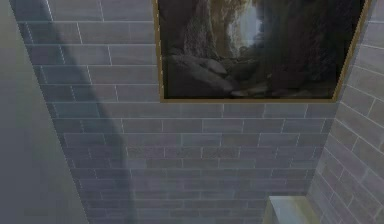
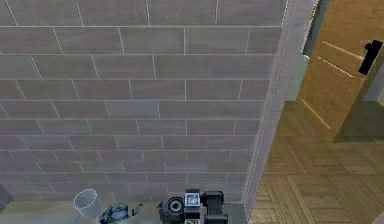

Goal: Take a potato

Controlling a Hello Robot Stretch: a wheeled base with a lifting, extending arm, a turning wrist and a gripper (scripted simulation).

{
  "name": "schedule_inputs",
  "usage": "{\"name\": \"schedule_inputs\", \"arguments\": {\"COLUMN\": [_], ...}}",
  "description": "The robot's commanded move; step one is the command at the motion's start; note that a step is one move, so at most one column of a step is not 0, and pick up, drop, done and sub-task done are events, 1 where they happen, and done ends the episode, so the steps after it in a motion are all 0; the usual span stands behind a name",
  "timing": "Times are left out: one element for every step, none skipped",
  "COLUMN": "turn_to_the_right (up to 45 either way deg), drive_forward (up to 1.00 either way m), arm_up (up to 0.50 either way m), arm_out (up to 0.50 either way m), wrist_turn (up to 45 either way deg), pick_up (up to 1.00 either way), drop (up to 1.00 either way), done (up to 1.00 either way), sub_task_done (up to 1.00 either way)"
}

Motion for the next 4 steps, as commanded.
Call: {"name": "schedule_inputs", "arguments": {"turn_to_the_right": [0.0, 0.0, 0.0, 0.0], "drive_forward": [0.0, 0.0, 0.0, 0.0], "arm_up": [0.0, 0.0, 0.0, -0.3], "arm_out": [0.0, 0.0, 0.0, 0.0], "wrist_turn": [45.0, 45.0, 39.0, 0.0], "pick_up": [0.0, 0.0, 0.0, 0.0], "drop": [0.0, 0.0, 0.0, 0.0], "done": [0.0, 0.0, 0.0, 0.0], "sub_task_done": [0.0, 0.0, 0.0, 0.0]}}
